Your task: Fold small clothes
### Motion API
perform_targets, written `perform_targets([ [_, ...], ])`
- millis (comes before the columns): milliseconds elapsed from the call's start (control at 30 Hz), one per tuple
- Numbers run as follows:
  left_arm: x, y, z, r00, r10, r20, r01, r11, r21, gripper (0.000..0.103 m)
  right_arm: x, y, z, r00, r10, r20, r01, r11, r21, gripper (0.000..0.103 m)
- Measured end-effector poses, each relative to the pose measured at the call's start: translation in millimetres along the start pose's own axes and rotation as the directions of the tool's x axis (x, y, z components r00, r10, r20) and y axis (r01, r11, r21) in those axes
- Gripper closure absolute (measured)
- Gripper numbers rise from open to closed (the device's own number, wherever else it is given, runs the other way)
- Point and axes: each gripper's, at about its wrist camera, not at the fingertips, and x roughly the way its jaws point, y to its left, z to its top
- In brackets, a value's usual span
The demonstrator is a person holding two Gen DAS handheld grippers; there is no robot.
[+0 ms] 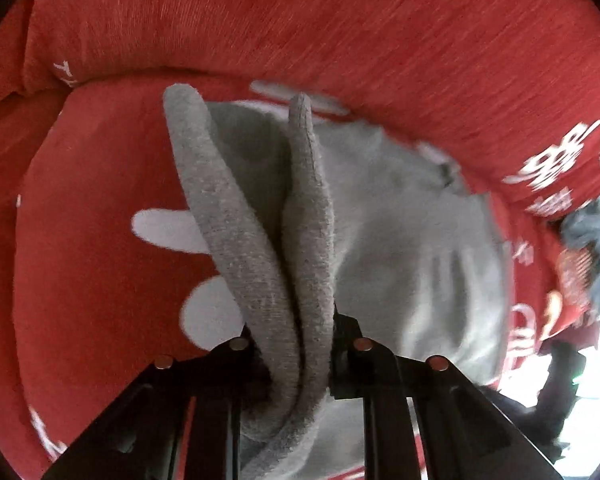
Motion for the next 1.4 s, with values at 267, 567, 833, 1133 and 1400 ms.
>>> perform_targets([
  [267, -30, -73, 5, 0.988, -0.131, 0.082, 0.130, 0.991, 0.020, 0.088, -22, -31, -13, 0.990, 0.138, -0.007, -0.137, 0.987, 0.089, 0.098],
  [567, -4, -224, 2, 0.981, -0.184, 0.059, 0.166, 0.959, 0.231, 0.088, -73, -94, -12, 0.969, 0.225, 0.105, -0.243, 0.949, 0.200, 0.097],
  [833, 102, -319, -38, 0.999, 0.003, -0.048, 0.018, 0.908, 0.420, 0.088, -85, -162, -26, 0.948, 0.281, 0.147, -0.315, 0.889, 0.332, 0.095],
  [1133, 105, -346, -66, 0.997, 0.076, -0.002, -0.063, 0.837, 0.544, 0.039, -75, -191, -36, 0.922, 0.357, 0.148, -0.386, 0.833, 0.396, 0.094],
  [1400, 63, -338, -68, 0.999, 0.019, 0.038, -0.036, 0.840, 0.541, 0.039, -90, -220, -35, 0.875, 0.421, 0.238, -0.483, 0.748, 0.455, 0.094],
])
